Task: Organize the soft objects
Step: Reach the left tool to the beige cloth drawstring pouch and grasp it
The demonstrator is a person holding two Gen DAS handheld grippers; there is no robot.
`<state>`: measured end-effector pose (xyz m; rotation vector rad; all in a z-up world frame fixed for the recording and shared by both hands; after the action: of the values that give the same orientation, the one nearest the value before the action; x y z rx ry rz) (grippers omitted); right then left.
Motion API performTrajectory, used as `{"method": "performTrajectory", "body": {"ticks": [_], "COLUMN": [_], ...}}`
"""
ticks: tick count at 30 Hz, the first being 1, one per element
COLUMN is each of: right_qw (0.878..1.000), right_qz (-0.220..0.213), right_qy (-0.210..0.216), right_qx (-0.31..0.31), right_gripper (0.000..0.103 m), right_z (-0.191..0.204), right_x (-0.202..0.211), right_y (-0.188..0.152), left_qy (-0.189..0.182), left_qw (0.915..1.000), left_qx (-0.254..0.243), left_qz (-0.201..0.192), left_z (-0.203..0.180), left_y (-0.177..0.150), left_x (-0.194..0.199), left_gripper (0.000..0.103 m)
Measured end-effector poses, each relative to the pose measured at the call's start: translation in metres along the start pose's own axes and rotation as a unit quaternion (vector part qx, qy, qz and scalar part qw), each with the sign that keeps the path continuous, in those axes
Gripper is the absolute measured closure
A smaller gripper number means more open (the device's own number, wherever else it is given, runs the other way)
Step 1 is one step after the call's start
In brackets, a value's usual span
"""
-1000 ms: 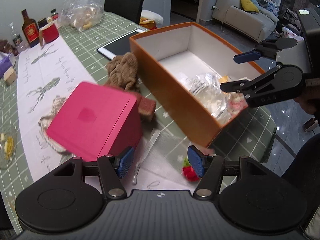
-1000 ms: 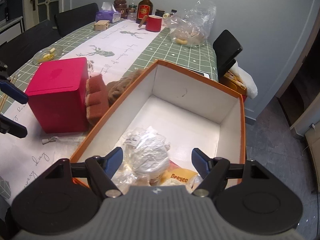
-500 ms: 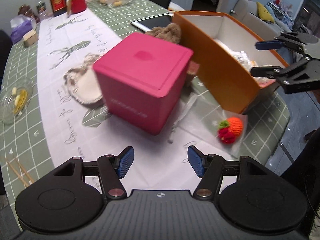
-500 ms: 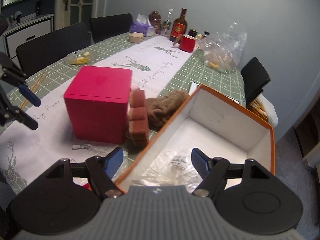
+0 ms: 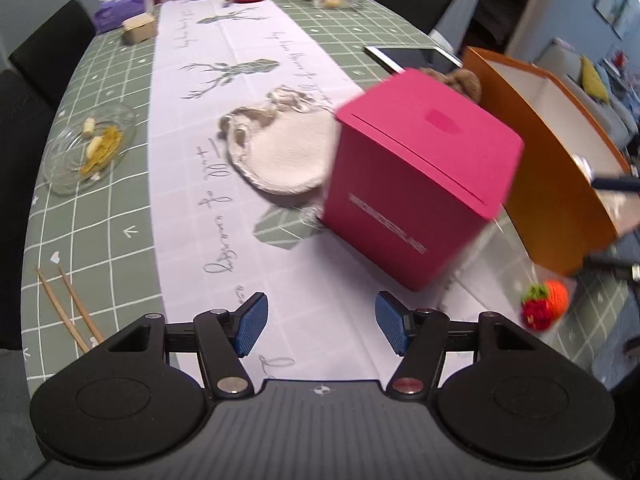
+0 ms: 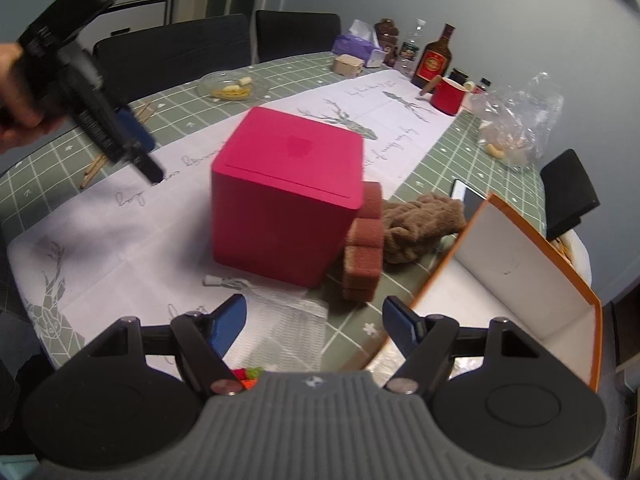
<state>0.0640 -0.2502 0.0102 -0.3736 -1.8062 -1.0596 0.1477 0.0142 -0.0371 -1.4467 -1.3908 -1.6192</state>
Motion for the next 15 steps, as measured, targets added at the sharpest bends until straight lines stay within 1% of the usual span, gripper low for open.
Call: {"method": "performTrajectory", "body": {"ticks": [2,5,6,7,8,9,10,11,12,13,14,15], "right_qw": [1.000,1.000,0.999,0.999,0.999,0.998,0.998,0.998,0.997,0.997,0.997,0.997], "right_qz": [0.004,0.016,0.020,0.024,0.029,0.033,0.036,0.039,0.042,0.044,0.045,0.046], "right_qy": [0.005,0.016,0.019,0.021,0.024,0.027,0.029,0.031,0.032,0.033,0.034,0.035], "right_qx": [0.011,0.020,0.024,0.030,0.036,0.041,0.045,0.049,0.051,0.053,0.053,0.053], "right_gripper": [0.029,0.029,0.029,0.029,0.029,0.029,0.029,0.029,0.029,0.029,0.029,0.029], "right_z": [0.006,0.012,0.014,0.017,0.020,0.022,0.025,0.026,0.027,0.028,0.028,0.028], "right_x": [-0.003,-0.009,-0.011,-0.013,-0.015,-0.017,-0.019,-0.020,-0.022,-0.024,-0.025,-0.026], "right_y": [0.002,0.000,0.000,-0.001,-0.002,-0.003,-0.003,-0.004,-0.004,-0.004,-0.004,-0.003], "left_qy": [-0.016,-0.042,-0.046,-0.043,-0.031,-0.012,0.004,0.016,0.021,0.024,0.024,0.025], "left_qw": [0.9993,0.9946,0.9928,0.9926,0.9941,0.9963,0.9980,0.9993,0.9997,0.9995,0.9992,0.9990], "left_qx": [0.034,0.095,0.111,0.113,0.103,0.083,0.061,0.029,0.003,-0.020,-0.032,-0.032], "left_qz": [0.000,-0.005,-0.008,-0.011,-0.014,-0.017,-0.018,-0.014,-0.009,-0.001,0.007,0.019], "left_z": [0.012,0.033,0.038,0.041,0.044,0.044,0.042,0.040,0.038,0.036,0.036,0.038], "left_y": [0.010,0.024,0.029,0.034,0.042,0.051,0.059,0.069,0.077,0.085,0.091,0.097], "left_x": [-0.001,-0.005,-0.005,-0.005,-0.005,-0.003,-0.003,-0.004,-0.006,-0.011,-0.016,-0.024], "left_gripper": [0.030,0.030,0.030,0.030,0.030,0.030,0.029,0.028,0.025,0.024,0.024,0.024]}}
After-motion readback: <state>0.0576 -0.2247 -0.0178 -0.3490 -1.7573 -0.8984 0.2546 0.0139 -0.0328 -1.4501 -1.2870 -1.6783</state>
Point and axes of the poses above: each gripper's, at about its wrist camera, not at the fingertips, and x roughly against the way its jaws point, z to its left, y to its top, the point moved 5 cm from there along -x, roughly the way its jaws point, and after that the axes turned 10 degrees about z, right-handed, at the moved point
